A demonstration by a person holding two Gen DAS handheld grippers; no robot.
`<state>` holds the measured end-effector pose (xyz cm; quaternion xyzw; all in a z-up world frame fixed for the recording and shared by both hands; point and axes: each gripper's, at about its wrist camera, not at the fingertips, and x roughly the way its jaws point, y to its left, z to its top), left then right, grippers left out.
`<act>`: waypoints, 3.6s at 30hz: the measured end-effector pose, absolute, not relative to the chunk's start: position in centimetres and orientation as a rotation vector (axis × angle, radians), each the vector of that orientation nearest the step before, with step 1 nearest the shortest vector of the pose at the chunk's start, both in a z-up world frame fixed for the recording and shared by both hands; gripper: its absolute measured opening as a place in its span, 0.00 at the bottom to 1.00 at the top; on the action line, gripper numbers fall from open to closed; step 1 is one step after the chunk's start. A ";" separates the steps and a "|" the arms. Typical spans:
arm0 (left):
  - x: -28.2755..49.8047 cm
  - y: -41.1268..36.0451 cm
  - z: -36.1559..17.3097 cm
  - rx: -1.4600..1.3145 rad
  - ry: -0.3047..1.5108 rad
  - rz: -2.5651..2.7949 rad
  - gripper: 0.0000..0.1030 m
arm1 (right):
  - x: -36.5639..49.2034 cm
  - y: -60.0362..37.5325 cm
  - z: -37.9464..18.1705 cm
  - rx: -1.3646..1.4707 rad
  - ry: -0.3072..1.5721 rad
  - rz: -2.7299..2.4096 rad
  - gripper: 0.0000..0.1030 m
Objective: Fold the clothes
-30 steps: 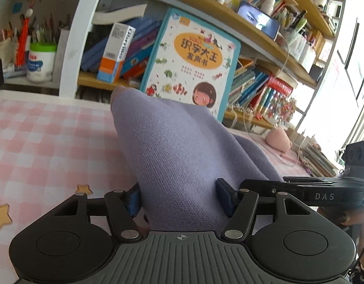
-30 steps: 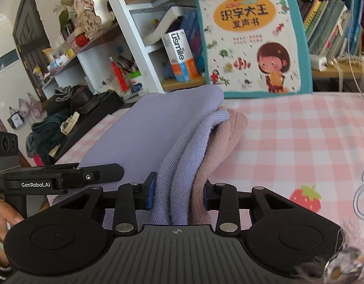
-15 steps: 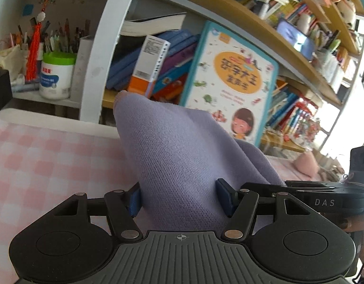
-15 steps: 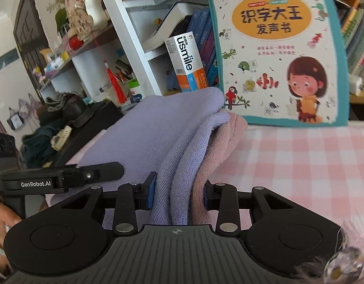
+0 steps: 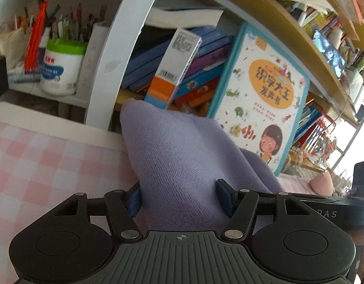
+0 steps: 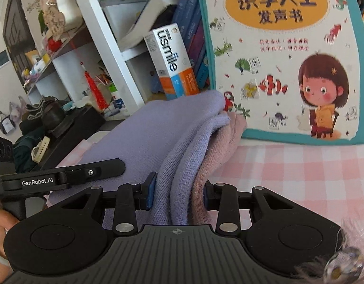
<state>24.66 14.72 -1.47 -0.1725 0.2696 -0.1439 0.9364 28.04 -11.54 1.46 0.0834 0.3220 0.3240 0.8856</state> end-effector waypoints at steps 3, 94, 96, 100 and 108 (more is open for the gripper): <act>24.6 14.8 -1.9 -0.346 0.564 -0.296 0.63 | 28.0 -11.6 0.8 0.167 0.667 0.683 0.34; 9.2 5.5 0.0 0.079 0.425 -0.010 1.00 | 11.7 -15.9 0.5 -0.105 0.444 0.288 0.97; 9.2 5.5 0.0 0.080 0.426 -0.011 1.00 | 11.7 -15.9 0.5 -0.106 0.443 0.289 0.97; 9.2 5.5 0.0 0.079 0.429 -0.011 1.00 | 11.8 -15.9 0.5 -0.105 0.447 0.288 0.97; 9.3 5.5 0.0 0.078 0.434 -0.009 1.00 | 11.8 -15.9 0.5 -0.104 0.450 0.287 0.97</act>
